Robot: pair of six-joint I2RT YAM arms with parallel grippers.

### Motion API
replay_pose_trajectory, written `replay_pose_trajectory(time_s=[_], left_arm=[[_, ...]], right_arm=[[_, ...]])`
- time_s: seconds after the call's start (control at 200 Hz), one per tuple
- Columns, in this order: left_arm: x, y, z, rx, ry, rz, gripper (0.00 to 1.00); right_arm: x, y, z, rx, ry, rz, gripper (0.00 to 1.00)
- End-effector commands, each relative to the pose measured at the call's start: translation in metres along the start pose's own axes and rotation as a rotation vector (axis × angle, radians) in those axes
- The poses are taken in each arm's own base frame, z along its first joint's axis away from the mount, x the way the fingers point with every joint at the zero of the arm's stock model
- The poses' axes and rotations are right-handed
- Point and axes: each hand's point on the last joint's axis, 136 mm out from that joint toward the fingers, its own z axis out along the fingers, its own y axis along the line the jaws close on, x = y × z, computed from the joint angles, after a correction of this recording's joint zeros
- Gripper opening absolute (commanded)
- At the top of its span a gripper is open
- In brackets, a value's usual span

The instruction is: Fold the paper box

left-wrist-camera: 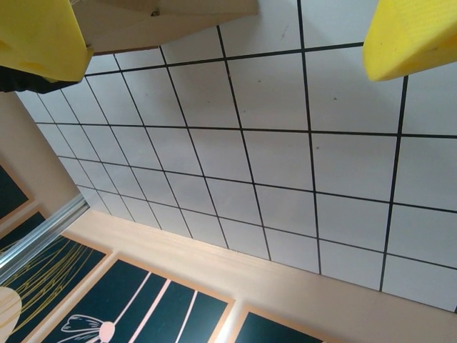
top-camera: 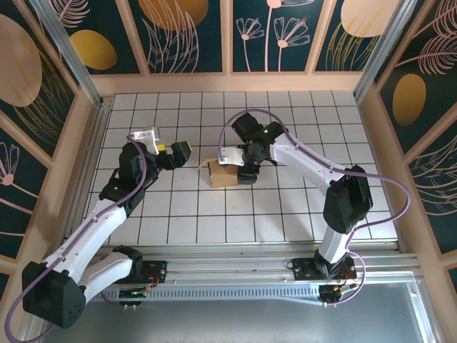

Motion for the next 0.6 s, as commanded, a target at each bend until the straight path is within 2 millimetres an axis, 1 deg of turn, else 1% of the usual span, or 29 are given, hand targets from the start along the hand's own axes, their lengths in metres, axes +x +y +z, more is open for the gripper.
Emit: replay_pose_trajectory(time_s=[0.0,0.1,0.19,0.295,0.395,0.481,0.596], left_arm=[[0.000,-0.003,0.004,0.021,0.001,-0.004,0.99],[0.005,-0.001,0.008,0.023,0.019,-0.011,0.99],[0.010,-0.002,0.011,0.035,0.038,-0.012,0.99],[0.013,-0.011,0.014,0.083,0.065,0.008,0.99],[0.015,-0.019,0.016,0.121,0.091,0.029,0.99],[0.014,-0.019,0.015,0.116,0.097,0.039,0.98],[0.011,-0.021,0.012,0.114,0.098,0.056,0.93]], right_arm=[[-0.008,-0.005,-0.015,0.034,-0.069,0.004,0.79],[-0.014,-0.012,-0.023,0.060,-0.107,0.020,0.81],[-0.015,-0.020,-0.026,0.080,-0.119,0.054,0.82],[-0.017,-0.029,-0.029,0.090,-0.133,0.095,0.83],[-0.023,-0.039,-0.035,0.103,-0.171,0.145,0.83],[-0.035,-0.046,-0.049,0.106,-0.247,0.174,0.83],[-0.046,-0.052,-0.070,0.123,-0.371,0.215,0.83]])
